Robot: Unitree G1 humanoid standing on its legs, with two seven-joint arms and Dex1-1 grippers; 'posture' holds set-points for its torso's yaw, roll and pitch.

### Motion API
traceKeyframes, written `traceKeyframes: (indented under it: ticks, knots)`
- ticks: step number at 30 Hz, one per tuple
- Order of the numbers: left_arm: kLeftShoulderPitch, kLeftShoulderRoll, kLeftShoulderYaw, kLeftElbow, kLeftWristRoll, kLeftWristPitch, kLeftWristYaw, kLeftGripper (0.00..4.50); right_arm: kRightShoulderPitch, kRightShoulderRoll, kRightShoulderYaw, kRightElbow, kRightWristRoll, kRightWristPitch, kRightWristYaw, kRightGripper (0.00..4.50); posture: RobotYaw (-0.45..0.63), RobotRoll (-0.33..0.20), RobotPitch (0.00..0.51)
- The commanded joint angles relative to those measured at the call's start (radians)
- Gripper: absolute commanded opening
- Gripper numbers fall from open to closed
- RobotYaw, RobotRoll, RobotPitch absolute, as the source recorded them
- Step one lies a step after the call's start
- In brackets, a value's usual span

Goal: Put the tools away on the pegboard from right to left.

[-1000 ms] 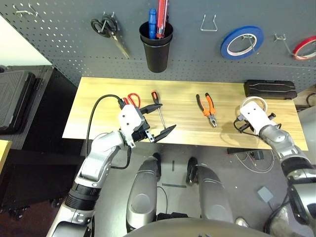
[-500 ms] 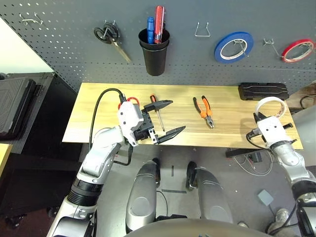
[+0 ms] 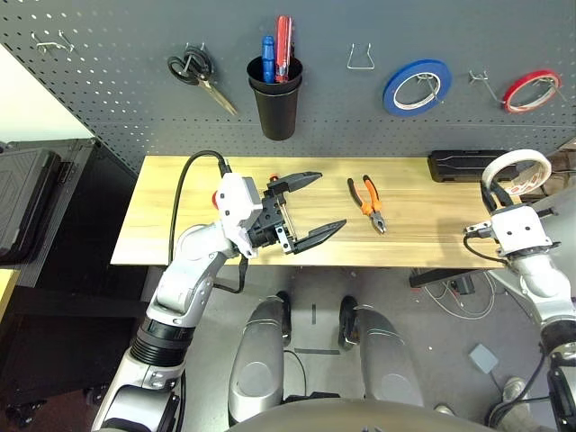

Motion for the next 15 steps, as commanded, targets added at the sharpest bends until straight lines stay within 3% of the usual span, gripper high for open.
traceKeyframes:
  ticks: [1,15]
  knots:
    - [-0.001,-0.005,-0.014,0.010,0.007,0.000,-0.006,4.50,-0.036,-0.012,0.006,0.032,-0.013,-0.028,0.003,0.03,0.14,0.000,0.201]
    - [0.004,0.006,-0.010,0.000,0.015,0.005,0.002,4.50,-0.300,0.018,0.045,0.174,-0.028,0.070,0.068,0.03,0.16,0.000,0.196]
